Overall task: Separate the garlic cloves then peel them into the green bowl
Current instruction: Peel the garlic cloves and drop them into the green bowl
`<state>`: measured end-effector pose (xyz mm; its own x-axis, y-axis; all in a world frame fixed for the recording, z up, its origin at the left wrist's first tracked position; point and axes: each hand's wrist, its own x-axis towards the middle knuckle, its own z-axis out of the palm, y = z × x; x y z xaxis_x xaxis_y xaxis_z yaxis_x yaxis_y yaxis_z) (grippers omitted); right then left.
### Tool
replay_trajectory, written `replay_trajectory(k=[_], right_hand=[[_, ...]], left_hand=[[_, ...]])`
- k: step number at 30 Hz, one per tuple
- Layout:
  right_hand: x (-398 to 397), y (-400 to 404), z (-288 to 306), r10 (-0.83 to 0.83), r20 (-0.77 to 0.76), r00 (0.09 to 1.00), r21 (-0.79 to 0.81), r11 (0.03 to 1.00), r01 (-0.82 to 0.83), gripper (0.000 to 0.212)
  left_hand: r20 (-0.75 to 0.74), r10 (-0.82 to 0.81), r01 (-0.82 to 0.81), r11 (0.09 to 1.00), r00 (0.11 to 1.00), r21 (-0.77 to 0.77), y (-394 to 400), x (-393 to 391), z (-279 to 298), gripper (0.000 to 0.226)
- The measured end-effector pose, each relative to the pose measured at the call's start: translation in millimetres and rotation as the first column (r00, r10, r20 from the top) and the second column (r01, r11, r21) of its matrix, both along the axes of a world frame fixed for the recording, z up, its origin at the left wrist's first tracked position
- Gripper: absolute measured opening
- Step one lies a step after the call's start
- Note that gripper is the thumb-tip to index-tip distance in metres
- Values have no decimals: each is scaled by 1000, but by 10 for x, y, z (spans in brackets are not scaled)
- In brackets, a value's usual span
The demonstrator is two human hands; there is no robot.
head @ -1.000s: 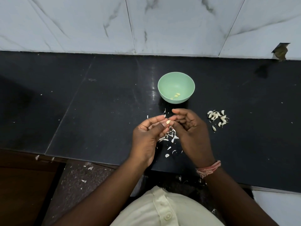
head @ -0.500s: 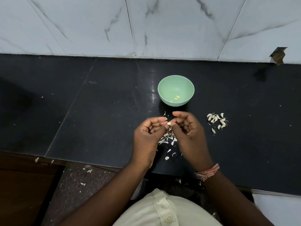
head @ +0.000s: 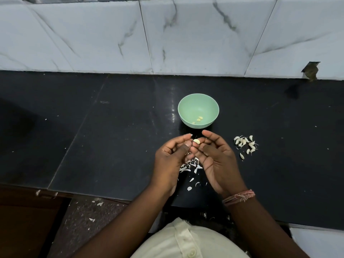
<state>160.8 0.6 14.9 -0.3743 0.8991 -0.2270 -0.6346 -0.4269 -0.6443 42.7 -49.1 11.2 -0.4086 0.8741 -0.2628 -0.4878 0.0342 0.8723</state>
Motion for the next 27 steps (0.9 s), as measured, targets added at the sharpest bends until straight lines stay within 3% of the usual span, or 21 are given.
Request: replay_trajectory(k=[7,13,19,23,27], right_hand=[[-67,103,-9,-39,-12,999,48,998,40,38],[-97,237,-119,-155,177,972,92,986,141,61],[-126,257,-158,-200,301,932,148,976,162,77],[-143,226,-106,-236,426,873,272,954,125,90],[-148,178,-103,-273,469,840,295,945,142,93]], left_hand=[[79,69,-66,997,994,-34,90,-75,-77,19],[108,124,-104,979,986,-174,260,-160,-114,30],[136,63,-39,984,989,-173,479,-46,66,22],[137,87,-59,978,987,-202,472,-22,68,26],[132,129,-98,970,983,-222,457,-1,23,23]])
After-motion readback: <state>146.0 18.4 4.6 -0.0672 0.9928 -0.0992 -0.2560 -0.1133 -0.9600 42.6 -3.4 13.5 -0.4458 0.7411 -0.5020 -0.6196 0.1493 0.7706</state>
